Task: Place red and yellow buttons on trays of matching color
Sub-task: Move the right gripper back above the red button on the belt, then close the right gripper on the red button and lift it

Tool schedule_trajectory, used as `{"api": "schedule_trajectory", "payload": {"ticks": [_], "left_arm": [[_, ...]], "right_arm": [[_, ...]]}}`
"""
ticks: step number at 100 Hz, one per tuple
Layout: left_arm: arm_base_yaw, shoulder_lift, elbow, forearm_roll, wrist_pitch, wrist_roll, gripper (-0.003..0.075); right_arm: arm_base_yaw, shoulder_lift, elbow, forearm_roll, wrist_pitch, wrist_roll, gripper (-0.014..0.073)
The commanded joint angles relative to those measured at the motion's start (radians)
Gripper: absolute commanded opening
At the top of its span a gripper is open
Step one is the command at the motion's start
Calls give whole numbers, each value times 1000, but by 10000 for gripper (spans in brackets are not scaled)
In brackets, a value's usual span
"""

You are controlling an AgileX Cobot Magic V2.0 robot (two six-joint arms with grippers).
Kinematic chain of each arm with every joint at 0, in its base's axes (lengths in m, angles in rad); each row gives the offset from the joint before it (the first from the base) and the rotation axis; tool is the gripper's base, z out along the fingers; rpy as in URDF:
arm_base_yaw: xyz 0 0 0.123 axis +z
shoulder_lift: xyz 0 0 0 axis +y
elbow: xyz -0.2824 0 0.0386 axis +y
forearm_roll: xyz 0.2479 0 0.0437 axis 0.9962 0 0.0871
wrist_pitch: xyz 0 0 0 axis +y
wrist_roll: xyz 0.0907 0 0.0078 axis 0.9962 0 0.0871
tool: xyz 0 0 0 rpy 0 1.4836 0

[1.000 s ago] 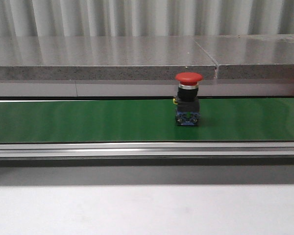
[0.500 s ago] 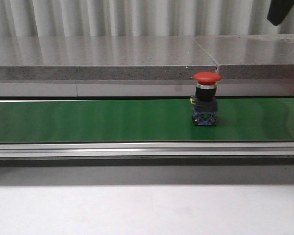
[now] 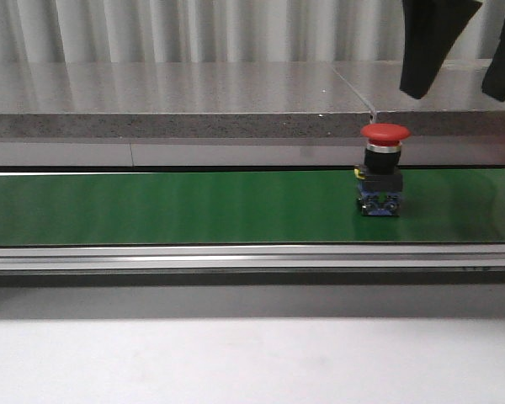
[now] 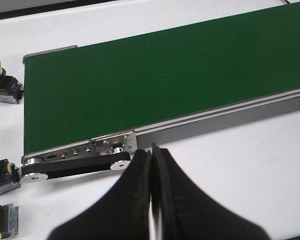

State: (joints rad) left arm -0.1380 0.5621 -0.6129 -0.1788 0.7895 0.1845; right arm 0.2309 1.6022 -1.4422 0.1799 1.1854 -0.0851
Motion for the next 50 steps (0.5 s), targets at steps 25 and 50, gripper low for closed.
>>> {"api": "schedule_trajectory", "payload": {"ticks": [25,50], "left_arm": [[-5,4,-29,-15,-64,-10,-20],[-5,4,-29,-15,-64,-10,-20]], "right_arm": [[-2,29,-34,42,-59,-45,645],[-2,85,-34,19,-83,-56,642]]}}
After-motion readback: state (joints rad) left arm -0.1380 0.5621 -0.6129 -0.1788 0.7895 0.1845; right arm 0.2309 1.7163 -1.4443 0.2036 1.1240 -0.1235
